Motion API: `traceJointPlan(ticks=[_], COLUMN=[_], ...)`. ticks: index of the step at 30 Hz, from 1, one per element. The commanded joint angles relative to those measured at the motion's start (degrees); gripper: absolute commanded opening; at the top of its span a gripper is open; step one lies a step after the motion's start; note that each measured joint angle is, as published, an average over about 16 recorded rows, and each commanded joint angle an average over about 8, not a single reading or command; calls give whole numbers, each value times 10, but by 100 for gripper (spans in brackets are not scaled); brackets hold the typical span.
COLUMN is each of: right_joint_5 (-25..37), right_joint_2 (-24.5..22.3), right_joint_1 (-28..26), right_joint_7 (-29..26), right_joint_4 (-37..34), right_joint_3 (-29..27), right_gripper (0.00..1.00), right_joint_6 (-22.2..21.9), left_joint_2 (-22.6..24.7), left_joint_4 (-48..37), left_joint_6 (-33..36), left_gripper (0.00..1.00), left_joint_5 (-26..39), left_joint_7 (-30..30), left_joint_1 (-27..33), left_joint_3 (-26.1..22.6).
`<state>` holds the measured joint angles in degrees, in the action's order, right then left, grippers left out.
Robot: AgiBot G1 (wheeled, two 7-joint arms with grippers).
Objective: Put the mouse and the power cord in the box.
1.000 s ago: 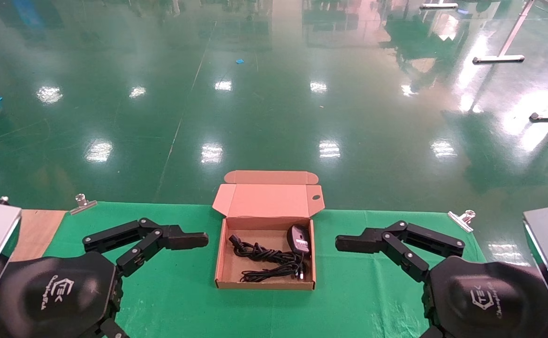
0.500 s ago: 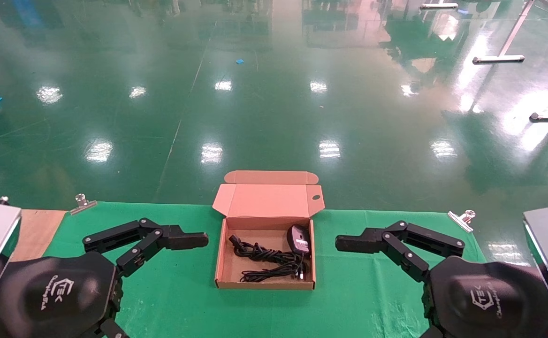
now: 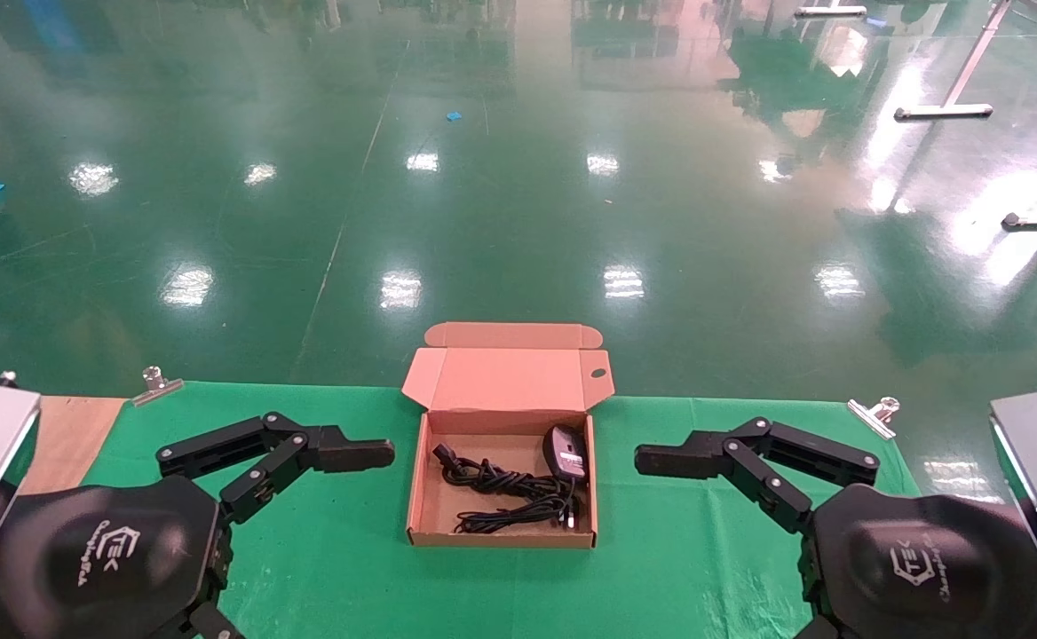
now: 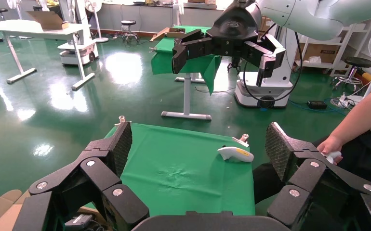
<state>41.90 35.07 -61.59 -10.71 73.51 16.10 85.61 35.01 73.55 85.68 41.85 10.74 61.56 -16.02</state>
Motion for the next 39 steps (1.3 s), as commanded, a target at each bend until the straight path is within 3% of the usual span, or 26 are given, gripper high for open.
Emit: traceJointPlan(ticks=[1, 39], right_joint_5=[0, 0], right_joint_2=[0, 0], right_joint_1=[0, 0], right_joint_7=[0, 0], right_joint_4=[0, 0], right_joint_3=[0, 0], right_gripper=[100, 100], right_joint_6=[0, 0], left_joint_2=[0, 0], left_joint_4=[0, 0], left_joint_6=[0, 0], left_gripper=[100, 100], left_joint_5=[0, 0], left_joint_7=[0, 0], left_joint_1=[0, 0], left_joint_3=[0, 0])
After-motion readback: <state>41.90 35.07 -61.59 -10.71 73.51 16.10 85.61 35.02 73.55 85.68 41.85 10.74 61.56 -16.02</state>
